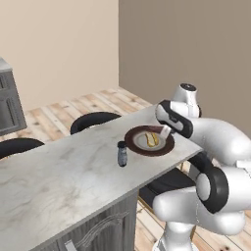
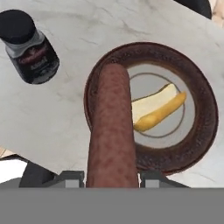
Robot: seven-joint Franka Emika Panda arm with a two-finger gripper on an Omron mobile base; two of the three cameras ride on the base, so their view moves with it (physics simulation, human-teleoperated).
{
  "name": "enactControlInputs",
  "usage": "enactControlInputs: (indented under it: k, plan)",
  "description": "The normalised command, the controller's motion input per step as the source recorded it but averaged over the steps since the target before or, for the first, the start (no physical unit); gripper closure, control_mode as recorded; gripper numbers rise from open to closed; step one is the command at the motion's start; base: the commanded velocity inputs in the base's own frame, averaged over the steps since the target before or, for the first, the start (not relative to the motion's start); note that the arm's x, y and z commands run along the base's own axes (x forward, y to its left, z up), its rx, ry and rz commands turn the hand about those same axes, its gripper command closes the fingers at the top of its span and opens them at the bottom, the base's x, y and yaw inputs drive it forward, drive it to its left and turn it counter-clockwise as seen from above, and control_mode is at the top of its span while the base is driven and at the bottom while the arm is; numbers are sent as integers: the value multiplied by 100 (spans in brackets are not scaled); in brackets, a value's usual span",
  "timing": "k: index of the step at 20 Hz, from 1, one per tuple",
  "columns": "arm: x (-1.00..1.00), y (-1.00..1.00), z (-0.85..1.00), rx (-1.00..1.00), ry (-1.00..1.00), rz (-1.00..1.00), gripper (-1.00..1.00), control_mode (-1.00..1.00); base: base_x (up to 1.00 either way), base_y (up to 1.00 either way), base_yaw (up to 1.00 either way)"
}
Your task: Move the hot dog bun to the plate on the dining table and place the condiment next to that plate. Then navigate to the fridge and take the sausage and place it on the plate as well.
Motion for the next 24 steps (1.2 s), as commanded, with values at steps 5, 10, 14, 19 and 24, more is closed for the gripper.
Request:
enactControlInputs:
  k: [5,10,14,19,24]
  plan:
    - [48,-5,-42,0,1,22,100,-100,0,0,0]
    - [41,-13,-34,0,0,17,100,-100,0,0,0]
    - [37,-3,-25,-5,10,4,100,-100,0,0,0]
    - [45,0,-23,-6,13,0,100,-100,0,0,0]
    - [35,0,-22,-3,8,0,100,-100,0,0,0]
